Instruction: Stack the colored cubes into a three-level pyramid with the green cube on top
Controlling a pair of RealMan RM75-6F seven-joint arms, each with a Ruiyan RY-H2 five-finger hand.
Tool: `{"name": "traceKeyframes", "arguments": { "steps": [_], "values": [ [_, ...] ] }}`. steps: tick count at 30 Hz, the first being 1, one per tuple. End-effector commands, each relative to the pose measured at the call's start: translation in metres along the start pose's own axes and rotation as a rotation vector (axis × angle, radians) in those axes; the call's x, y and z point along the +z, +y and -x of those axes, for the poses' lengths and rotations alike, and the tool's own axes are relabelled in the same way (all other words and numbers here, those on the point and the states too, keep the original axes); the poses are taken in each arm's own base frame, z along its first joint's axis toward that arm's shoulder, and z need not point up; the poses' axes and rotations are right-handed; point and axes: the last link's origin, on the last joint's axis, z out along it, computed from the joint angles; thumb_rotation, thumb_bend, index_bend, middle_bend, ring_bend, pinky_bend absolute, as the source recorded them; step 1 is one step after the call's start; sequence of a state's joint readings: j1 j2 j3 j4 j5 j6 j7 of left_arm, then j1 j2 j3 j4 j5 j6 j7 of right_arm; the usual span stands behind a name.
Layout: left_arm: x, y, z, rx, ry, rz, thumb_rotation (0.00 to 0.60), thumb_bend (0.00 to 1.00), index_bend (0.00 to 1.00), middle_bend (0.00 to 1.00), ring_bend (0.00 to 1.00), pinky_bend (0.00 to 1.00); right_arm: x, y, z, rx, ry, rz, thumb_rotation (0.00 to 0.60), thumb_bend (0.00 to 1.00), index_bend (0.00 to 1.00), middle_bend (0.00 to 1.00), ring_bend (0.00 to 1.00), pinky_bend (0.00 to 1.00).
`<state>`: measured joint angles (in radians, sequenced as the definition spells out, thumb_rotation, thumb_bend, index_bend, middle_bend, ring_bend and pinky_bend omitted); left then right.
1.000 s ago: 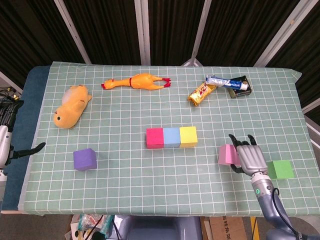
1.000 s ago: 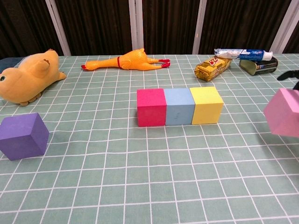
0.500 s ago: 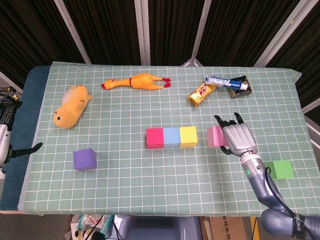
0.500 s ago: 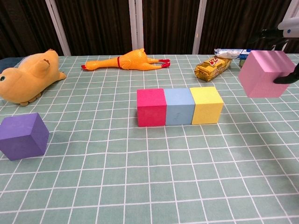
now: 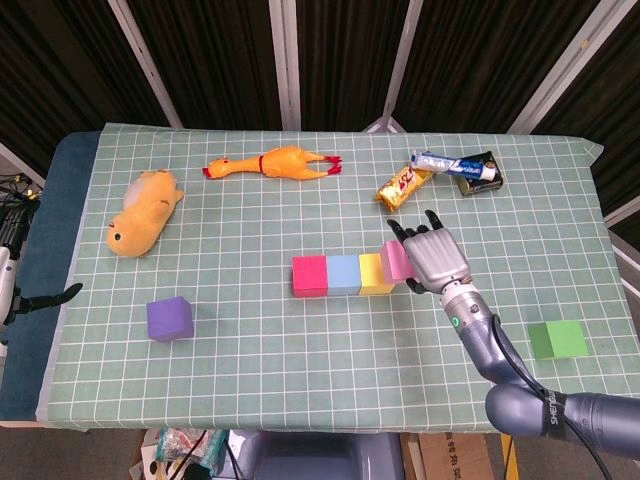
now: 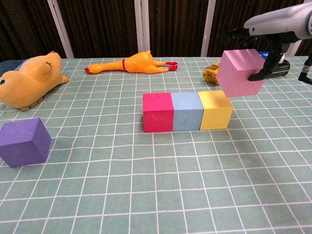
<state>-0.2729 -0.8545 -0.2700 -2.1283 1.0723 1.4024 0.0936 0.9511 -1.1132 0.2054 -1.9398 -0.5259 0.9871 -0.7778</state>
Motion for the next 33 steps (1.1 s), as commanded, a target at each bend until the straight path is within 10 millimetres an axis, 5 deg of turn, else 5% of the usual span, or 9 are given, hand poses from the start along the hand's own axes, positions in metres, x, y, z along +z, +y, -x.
{"name": "traceKeyframes", "arguments": {
  "steps": [1,20,33],
  "values": [
    [0.0,-0.001,0.0,-0.002,-0.003,-0.001,0.6,0.07,0.0,0.04,0.02,0.07,0.01,-0.01,-0.004,0.055,-0.037,0.018,0.6,0.34,0.0,0.35,0.28,0.0],
    [0.003,-0.004,-0.002,-0.038,-0.017,-0.015,0.6,0.07,0.0,0.04,0.02,0.07,0.027,-0.048,-0.018,0.107,-0.11,0.023,0.6,0.34,0.0,0.35,0.28,0.0],
    [0.004,-0.005,-0.004,-0.05,-0.019,-0.016,0.6,0.07,0.0,0.04,0.02,0.07,0.034,-0.051,-0.006,0.114,-0.114,0.04,0.6,0.34,0.0,0.35,0.28,0.0]
  ]
}}
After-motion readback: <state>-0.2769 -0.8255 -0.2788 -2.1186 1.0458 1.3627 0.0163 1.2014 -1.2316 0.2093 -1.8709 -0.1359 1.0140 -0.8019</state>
